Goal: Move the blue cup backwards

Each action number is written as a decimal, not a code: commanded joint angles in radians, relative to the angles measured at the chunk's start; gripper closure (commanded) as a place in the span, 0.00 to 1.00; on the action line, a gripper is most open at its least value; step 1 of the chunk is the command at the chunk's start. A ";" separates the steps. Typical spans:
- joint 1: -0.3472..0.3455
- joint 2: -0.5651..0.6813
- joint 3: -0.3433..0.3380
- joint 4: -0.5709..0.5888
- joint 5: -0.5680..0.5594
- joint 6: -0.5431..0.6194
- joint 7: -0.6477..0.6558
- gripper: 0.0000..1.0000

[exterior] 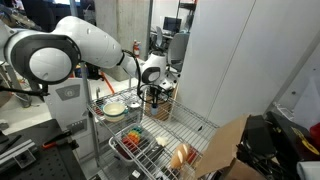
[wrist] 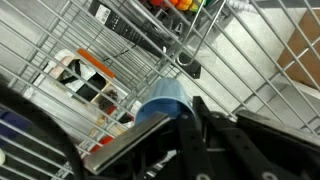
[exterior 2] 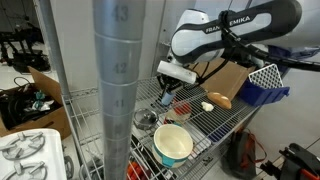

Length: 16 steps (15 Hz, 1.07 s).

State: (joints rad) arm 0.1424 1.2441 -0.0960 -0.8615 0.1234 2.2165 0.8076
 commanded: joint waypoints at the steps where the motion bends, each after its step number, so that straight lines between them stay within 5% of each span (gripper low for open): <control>1: -0.006 0.059 -0.003 0.140 -0.030 -0.123 0.048 0.57; 9: 0.010 -0.134 0.020 0.084 -0.021 -0.268 -0.009 0.01; 13: 0.002 -0.309 0.047 -0.043 -0.001 -0.322 -0.103 0.00; 14: 0.015 -0.196 0.020 0.088 -0.019 -0.288 -0.044 0.00; 16: 0.013 -0.263 0.027 0.032 -0.014 -0.317 -0.073 0.00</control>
State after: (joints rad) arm 0.1553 0.9800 -0.0687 -0.8310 0.1094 1.8996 0.7342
